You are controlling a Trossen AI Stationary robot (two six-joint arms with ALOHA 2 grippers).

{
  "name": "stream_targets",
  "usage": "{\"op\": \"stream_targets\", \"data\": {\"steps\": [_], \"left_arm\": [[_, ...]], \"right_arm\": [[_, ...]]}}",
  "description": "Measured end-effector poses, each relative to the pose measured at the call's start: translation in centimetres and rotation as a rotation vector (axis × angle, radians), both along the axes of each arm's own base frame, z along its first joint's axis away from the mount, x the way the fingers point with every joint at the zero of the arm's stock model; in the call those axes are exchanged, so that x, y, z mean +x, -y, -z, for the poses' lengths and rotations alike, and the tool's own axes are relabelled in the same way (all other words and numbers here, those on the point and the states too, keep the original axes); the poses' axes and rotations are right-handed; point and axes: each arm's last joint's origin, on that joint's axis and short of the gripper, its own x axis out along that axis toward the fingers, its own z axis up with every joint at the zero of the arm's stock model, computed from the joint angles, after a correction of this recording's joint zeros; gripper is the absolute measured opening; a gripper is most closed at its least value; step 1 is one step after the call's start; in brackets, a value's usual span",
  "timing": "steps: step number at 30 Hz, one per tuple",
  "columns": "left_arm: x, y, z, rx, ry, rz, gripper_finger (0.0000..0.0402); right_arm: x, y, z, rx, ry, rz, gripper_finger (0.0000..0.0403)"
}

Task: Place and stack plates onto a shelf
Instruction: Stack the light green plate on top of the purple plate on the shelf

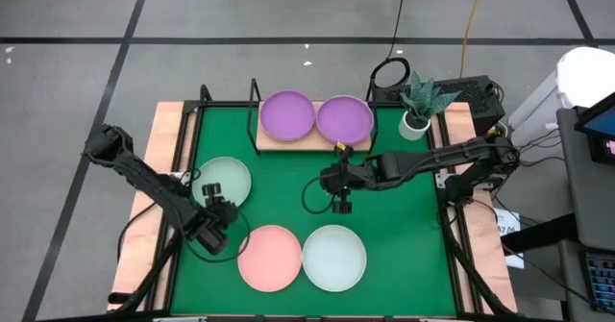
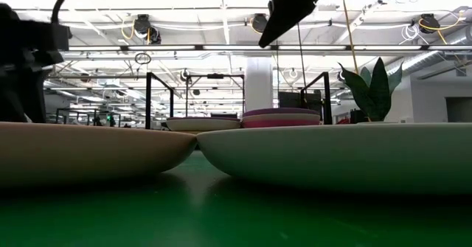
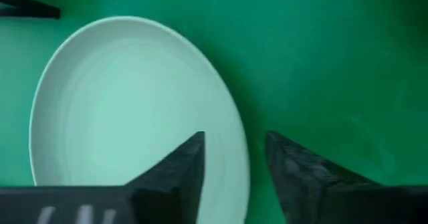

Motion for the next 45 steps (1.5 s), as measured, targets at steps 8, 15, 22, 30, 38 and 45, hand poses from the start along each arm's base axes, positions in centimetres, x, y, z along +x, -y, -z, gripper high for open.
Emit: {"op": "stream_targets", "data": {"steps": [8,15,22,30,38,45], "left_arm": [[-0.8,-1.1,1.7,0.029,-0.041,-0.015,0.0246],[-1.3,-1.3,2.5,0.014,-0.053,-0.034,0.02],[-1.2,-1.0,2.5,-0.002,-0.043,0.003,0.006],[-0.8,-0.7,2.0,-0.005,-0.036,0.028,0.0012],[1.4,1.1,-1.4,-0.049,0.024,0.175,0.001],[3.3,2.1,-5.0,-0.046,0.062,0.342,0.0009]], "right_arm": [[-0.1,0.0,0.1,0.016,-0.003,0.024,0.0066],[-0.1,-0.5,0.1,0.02,-0.003,0.012,0.0066],[-0.2,-0.8,0.1,0.02,-0.003,0.001,0.0066],[-0.3,-0.8,0.2,0.021,-0.024,0.004,0.0066],[-1.4,-0.7,-0.5,0.046,-0.046,0.043,0.0066],[-3.3,-1.6,-2.1,0.091,-0.016,0.07,0.0065]]}}
